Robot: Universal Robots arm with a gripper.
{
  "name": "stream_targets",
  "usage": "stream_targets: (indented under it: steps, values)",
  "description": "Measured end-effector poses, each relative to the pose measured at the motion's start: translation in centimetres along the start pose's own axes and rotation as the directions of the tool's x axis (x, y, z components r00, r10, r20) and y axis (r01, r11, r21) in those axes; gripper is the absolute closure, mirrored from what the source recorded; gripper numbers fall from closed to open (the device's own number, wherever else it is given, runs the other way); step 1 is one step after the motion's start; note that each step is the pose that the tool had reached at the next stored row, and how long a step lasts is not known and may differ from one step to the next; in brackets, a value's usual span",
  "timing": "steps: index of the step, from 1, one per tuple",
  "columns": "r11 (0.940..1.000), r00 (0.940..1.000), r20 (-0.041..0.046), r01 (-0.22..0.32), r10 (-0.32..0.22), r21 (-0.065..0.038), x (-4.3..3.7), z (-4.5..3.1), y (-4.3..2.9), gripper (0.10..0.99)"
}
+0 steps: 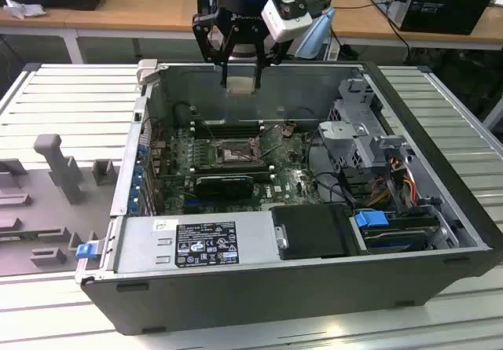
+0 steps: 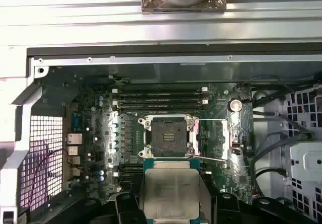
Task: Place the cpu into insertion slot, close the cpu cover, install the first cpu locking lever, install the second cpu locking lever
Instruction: 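Place the cpu into insertion slot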
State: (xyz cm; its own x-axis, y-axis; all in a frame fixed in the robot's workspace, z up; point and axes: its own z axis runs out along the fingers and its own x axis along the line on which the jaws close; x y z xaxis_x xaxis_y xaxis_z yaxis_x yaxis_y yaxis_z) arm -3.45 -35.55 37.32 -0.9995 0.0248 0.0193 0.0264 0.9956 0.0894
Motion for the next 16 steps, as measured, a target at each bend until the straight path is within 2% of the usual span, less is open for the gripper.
stream_targets:
  steps: [4,7,9,14,16]
  values:
    - [0.9992,0.9992,0.0035,-0.04,0.04,-0.001,0.0,0.0,0.0,0.557]
    - [0.9915,0.9915,0.0114,-0.13,0.13,-0.003,0.0,0.04,0.0,0.557]
    - [0.9877,0.9876,0.0138,-0.156,0.156,-0.004,0.0,0.06,-0.01,0.557]
    - [0.9726,0.9724,0.0203,-0.232,0.233,-0.007,0.0,0.09,-0.01,0.557]
    - [0.9694,0.9692,0.0214,-0.245,0.245,-0.007,0.0,0.09,-0.01,0.557]
